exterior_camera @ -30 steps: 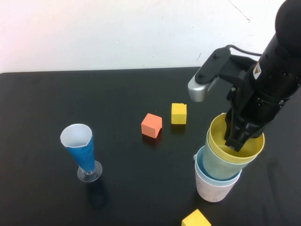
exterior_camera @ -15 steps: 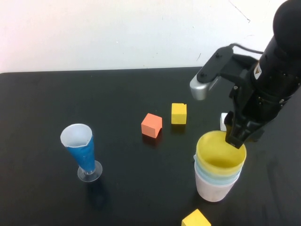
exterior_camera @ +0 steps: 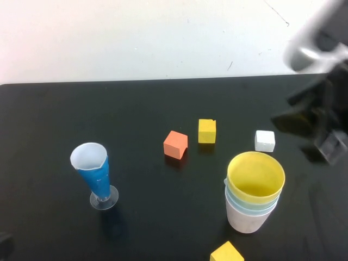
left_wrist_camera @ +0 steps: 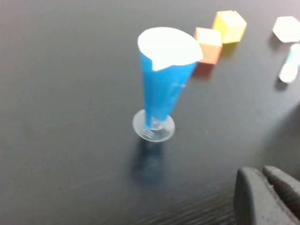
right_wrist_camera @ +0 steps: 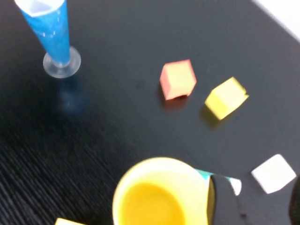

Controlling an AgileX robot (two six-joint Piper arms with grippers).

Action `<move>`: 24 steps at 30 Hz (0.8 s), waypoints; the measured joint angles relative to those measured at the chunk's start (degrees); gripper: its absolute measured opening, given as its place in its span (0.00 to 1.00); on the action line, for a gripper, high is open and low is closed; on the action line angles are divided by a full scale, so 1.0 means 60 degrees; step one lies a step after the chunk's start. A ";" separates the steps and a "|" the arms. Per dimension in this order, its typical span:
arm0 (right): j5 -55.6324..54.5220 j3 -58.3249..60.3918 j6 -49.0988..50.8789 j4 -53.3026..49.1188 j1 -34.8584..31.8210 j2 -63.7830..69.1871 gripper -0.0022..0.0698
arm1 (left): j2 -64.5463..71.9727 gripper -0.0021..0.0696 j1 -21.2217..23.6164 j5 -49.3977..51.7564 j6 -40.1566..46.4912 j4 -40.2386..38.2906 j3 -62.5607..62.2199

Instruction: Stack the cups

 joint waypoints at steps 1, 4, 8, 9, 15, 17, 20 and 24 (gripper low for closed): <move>-0.0362 0.0471 -0.0079 0.0000 0.0012 -0.0383 0.44 | -0.0101 0.03 0.0000 0.0071 -0.0070 0.0085 0.0000; -0.1517 0.2391 -0.0400 0.0005 0.0012 -0.1810 0.37 | -0.0495 0.03 0.0000 0.0490 -0.0206 0.0239 0.0000; -0.2474 0.4230 -0.0758 0.0021 0.0012 -0.3438 0.33 | -0.1085 0.03 0.0000 0.0963 -0.0171 0.0396 0.0000; -0.2682 0.4645 -0.0800 0.0021 0.0012 -0.3820 0.32 | -0.1221 0.03 0.0000 0.1039 -0.0126 0.0561 0.0000; -0.3690 0.6170 -0.0854 0.0043 0.0012 -0.5383 0.31 | -0.1429 0.03 0.0000 0.1129 -0.0105 0.1535 0.0000; -0.3885 0.6343 -0.0864 0.0042 0.0012 -0.5618 0.31 | -0.1429 0.03 0.0000 0.1146 -0.0105 0.1535 0.0000; -0.3978 0.6386 -0.0926 0.0042 0.0012 -0.5695 0.31 | -0.1429 0.03 0.0000 0.1145 -0.0105 0.1494 0.0000; -0.4055 0.6420 -0.0965 0.0062 0.0012 -0.5695 0.27 | -0.1429 0.03 0.0000 0.1145 -0.0082 0.1494 0.0000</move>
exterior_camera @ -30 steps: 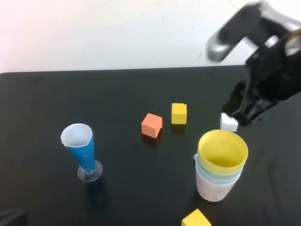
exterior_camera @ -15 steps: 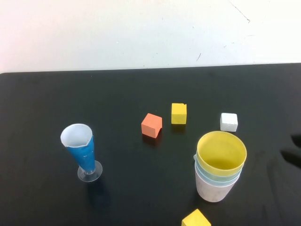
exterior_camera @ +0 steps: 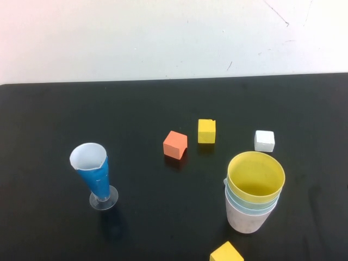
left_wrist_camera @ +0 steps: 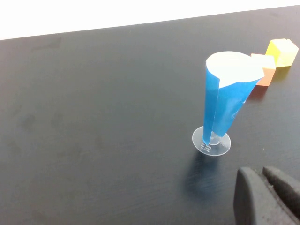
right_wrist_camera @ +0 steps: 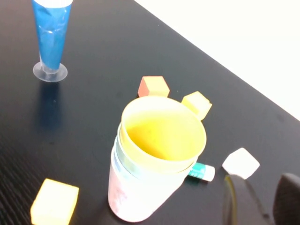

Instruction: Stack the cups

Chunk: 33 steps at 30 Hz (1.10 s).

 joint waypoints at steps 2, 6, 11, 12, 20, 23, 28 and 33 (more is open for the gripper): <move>-0.0048 0.0000 0.0000 0.0000 0.0000 0.0000 0.22 | 0.0000 0.03 0.0000 0.0000 0.0023 0.0000 0.0000; -0.0135 0.0023 0.0000 0.0000 0.0000 0.0000 0.07 | 0.0000 0.03 0.0000 0.0000 0.0023 0.0000 0.0000; 0.0075 0.0023 0.0000 0.0000 0.0000 0.0000 0.04 | 0.0000 0.03 0.0000 0.0000 0.0023 0.0000 0.0000; 0.0217 0.0023 0.0000 0.0000 0.0000 0.0000 0.03 | 0.0000 0.03 0.0000 0.0000 0.0023 0.0000 0.0000; 0.1180 0.0043 0.0000 -0.0027 0.0000 0.0000 0.03 | 0.0000 0.03 0.0000 0.0000 0.0023 0.0000 0.0000; 0.1422 0.0043 0.0255 -0.0283 -0.0019 -0.0068 0.03 | 0.0000 0.03 0.0000 0.0000 0.0023 -0.0008 0.0000; 0.1438 0.0043 0.0431 -0.0371 -0.0034 -0.0585 0.03 | 0.0000 0.03 0.0000 0.0000 0.0023 -0.0030 0.0000; 0.1420 0.0257 0.0428 -0.0406 -0.0034 -0.0708 0.03 | 0.0000 0.03 0.0000 0.0000 0.0045 -0.0030 0.0000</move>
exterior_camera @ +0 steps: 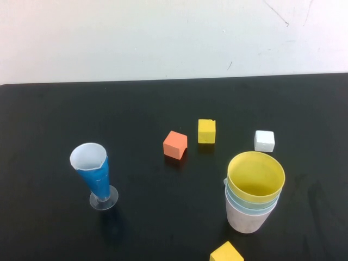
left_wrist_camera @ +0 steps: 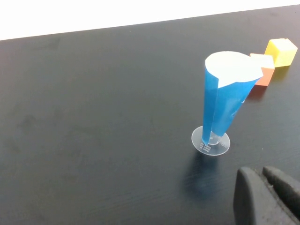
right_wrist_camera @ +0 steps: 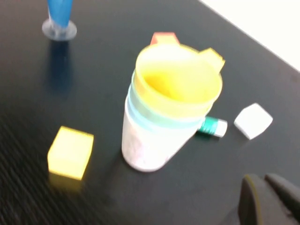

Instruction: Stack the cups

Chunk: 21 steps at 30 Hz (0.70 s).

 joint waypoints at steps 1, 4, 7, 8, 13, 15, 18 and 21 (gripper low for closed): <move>-0.0015 0.0137 0.0000 -0.0048 0.0000 -0.0045 0.03 | 0.0000 0.03 0.0000 0.0000 0.0000 -0.0017 0.0000; -0.0530 0.0812 0.0108 -0.0587 0.0000 -0.0338 0.03 | 0.0000 0.03 0.0000 0.0000 0.0000 -0.0015 0.0000; -0.1617 0.1876 0.1033 -0.1473 -0.0208 -0.0983 0.03 | 0.0000 0.03 0.0000 0.0000 0.0000 -0.0015 0.0000; -0.1902 0.2225 0.1468 -0.1560 -0.0395 -0.1306 0.03 | 0.0000 0.03 0.0000 0.0000 0.0000 -0.0015 0.0000; -0.2259 0.3511 0.2336 -0.1598 -0.1892 -0.3189 0.03 | 0.0000 0.03 0.0000 0.0000 0.0000 -0.0015 0.0000; -0.2259 0.3878 0.2400 -0.1598 -0.2758 -0.3875 0.03 | 0.0000 0.03 0.0000 0.0000 0.0000 -0.0015 0.0000; -0.2280 0.4336 0.2571 -0.1598 -0.3968 -0.4899 0.03 | 0.0000 0.03 0.0000 0.0000 0.0000 -0.0015 0.0000; -0.2303 0.4677 0.2898 -0.1598 -0.4953 -0.5402 0.03 | 0.0000 0.03 0.0000 0.0000 0.0000 -0.0015 0.0000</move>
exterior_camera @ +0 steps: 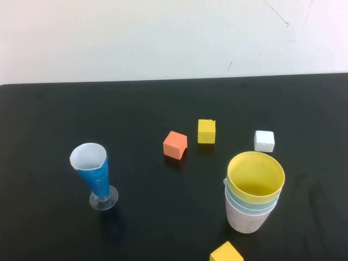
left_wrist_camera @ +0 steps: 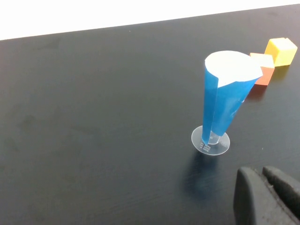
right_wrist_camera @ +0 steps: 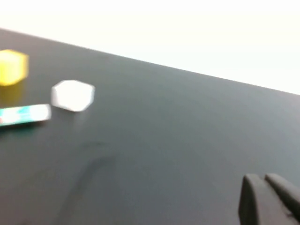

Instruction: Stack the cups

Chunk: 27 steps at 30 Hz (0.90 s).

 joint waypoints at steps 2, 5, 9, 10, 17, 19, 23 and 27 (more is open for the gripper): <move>0.0000 0.0157 0.0105 0.0000 -0.0359 -0.0044 0.03 | 0.0000 0.03 0.0000 0.0000 0.0000 0.0000 0.0000; -0.0072 0.0452 0.0319 0.0000 -0.0461 -0.0080 0.03 | 0.0000 0.03 0.0000 0.0000 0.0000 0.0000 0.0000; -0.0032 0.0718 0.0382 0.0000 -0.0461 -0.0080 0.03 | 0.0000 0.03 0.0000 0.0000 0.0000 0.0000 0.0000; 0.0111 0.0718 0.0400 0.0000 -0.0461 -0.0080 0.03 | 0.0000 0.03 0.0000 0.0000 0.0000 0.0000 0.0000; 0.0618 0.0718 0.0419 -0.0012 -0.0461 -0.0080 0.03 | 0.0000 0.03 0.0000 0.0000 -0.0044 0.0000 0.0000; 0.0618 0.0718 0.0419 -0.0012 -0.0461 -0.0080 0.03 | 0.0000 0.03 0.0000 0.0000 -0.0066 0.0000 0.0000; 0.0618 0.0718 0.0419 -0.0012 -0.0461 -0.0080 0.03 | 0.0000 0.03 0.0000 0.0000 -0.0066 0.0000 0.0000; 0.0618 0.0718 0.0419 -0.0012 -0.0461 -0.0080 0.03 | 0.0000 0.03 0.0000 0.0000 -0.0086 0.0000 0.0000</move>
